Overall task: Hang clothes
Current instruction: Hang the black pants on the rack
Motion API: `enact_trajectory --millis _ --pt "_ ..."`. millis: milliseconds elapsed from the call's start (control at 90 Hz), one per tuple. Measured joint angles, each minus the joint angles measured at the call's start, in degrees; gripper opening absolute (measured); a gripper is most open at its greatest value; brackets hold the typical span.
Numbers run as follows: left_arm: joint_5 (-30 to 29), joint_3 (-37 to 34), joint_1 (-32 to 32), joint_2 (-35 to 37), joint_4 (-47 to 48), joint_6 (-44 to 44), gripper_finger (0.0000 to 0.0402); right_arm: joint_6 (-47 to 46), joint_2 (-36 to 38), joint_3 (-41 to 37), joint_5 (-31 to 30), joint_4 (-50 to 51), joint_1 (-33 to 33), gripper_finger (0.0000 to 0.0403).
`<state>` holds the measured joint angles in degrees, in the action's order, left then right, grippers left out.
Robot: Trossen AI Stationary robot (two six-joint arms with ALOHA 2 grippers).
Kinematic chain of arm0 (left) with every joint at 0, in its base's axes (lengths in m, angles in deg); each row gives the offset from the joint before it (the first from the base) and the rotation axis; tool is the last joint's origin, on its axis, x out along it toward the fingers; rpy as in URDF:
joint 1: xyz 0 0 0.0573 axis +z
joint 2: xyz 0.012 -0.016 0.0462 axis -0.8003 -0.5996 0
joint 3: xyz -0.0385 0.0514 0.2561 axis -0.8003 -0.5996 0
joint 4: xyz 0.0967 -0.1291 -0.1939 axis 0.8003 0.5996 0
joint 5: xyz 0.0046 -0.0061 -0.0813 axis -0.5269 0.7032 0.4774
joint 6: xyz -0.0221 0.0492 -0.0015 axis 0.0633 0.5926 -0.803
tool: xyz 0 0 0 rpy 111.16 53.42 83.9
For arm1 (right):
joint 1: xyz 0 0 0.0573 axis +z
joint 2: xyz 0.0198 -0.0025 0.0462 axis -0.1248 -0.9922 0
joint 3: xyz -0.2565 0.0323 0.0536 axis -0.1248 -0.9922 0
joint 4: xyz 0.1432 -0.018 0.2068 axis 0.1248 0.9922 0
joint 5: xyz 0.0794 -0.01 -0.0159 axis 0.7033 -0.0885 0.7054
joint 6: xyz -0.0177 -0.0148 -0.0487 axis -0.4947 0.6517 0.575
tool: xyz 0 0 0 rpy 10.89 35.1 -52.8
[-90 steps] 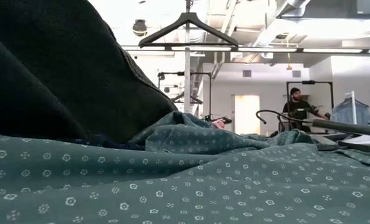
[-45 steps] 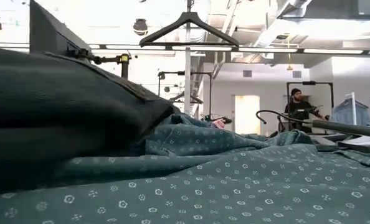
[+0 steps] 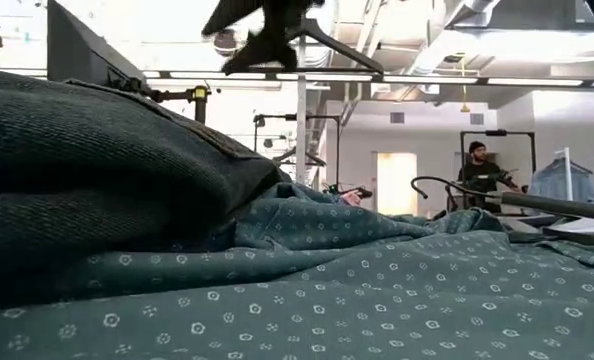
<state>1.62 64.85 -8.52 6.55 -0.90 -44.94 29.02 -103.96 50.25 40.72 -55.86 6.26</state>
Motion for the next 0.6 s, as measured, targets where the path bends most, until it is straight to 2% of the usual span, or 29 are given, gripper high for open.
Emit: enact_trajectory --millis 144,322,456,600 --pt "-2.7 0.0 3.3 0.1 0.5 -0.2 0.0106 8.5 0.1 -6.9 0.8 -6.7 -3.9 0.026" --pt "-2.9 0.0 7.9 -0.1 0.7 -2.2 0.0106 10.7 0.0 -14.2 8.3 -12.7 -7.1 0.026" --pt "-2.9 0.0 11.1 -0.1 0.7 -3.0 0.0106 11.9 0.0 -18.0 10.6 -17.4 -6.4 0.026" --pt "-2.9 0.0 14.2 -0.1 0.8 -2.5 0.0106 12.3 -4.5 -18.3 12.5 -18.8 -4.6 0.026"
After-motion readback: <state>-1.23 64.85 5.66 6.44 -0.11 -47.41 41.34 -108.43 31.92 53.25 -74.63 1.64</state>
